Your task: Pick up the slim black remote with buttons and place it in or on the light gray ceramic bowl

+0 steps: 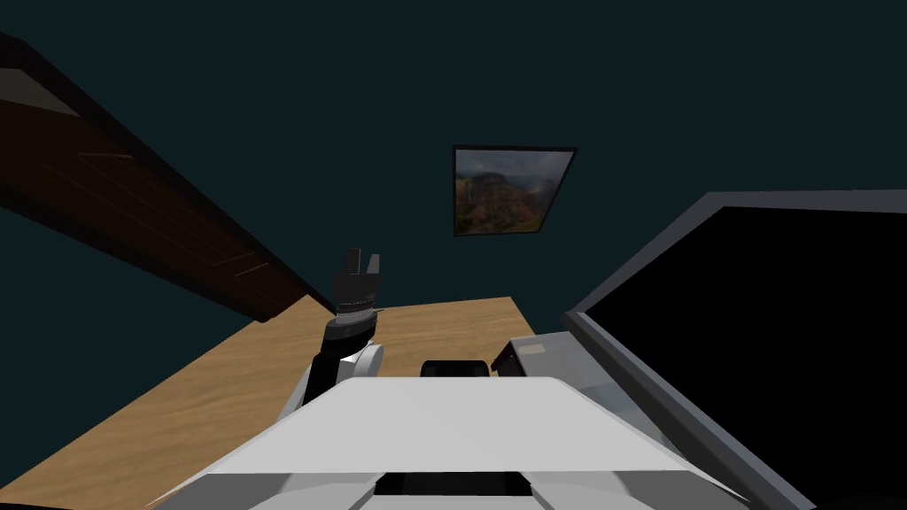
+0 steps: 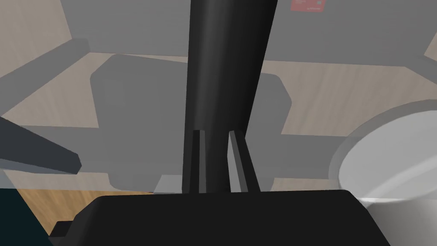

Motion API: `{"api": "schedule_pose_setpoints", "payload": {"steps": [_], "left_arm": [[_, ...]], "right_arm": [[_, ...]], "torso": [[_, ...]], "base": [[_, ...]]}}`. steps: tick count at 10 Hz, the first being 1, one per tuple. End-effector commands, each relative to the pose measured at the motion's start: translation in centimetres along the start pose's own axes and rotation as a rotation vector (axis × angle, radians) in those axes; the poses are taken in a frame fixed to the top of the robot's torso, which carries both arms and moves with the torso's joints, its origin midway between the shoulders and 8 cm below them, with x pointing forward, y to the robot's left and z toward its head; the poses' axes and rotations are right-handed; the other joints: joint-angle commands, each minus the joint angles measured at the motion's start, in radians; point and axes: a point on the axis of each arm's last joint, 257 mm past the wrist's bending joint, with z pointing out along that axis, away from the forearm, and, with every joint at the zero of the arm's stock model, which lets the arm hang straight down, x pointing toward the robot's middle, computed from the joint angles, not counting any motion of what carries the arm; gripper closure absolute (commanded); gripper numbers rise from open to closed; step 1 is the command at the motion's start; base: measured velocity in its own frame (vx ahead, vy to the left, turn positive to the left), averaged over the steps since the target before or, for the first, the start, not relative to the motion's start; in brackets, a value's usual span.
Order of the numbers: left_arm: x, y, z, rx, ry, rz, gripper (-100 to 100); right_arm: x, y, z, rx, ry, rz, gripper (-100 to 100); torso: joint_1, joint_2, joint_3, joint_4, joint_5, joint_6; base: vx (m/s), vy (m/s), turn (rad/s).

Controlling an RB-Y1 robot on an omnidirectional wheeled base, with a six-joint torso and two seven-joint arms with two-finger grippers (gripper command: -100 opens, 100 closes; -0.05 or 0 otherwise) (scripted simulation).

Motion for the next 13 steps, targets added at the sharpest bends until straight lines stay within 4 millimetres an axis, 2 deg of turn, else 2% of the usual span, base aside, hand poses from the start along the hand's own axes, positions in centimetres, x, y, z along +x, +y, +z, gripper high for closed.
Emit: {"api": "schedule_pose_setpoints", "payload": {"steps": [1,9,13], "left_arm": [[0.0,0.0,0.0,0.000,0.000,0.000,0],[0.0,0.0,0.0,0.000,0.000,0.000,0],[0.0,0.0,0.0,0.000,0.000,0.000,0]], "right_arm": [[0.2,-0.4,-0.9,-0.006,-0.011,-0.016,100],[-0.2,-0.8,-4.6,-0.062,-0.066,-0.102,100],[-1.4,-1.1,-6.0,-0.066,-0.111,-0.147,100]], "torso": [[0.000,0.000,0.000,0.000,0.000,0.000],[-0.001,0.000,0.000,0.000,0.000,-0.002],[-0.003,0.002,0.001,0.000,0.000,-0.001]], "base": [[-0.055,0.049,0.041],[-0.074,0.042,0.030],[-0.086,0.016,-0.085]]}}
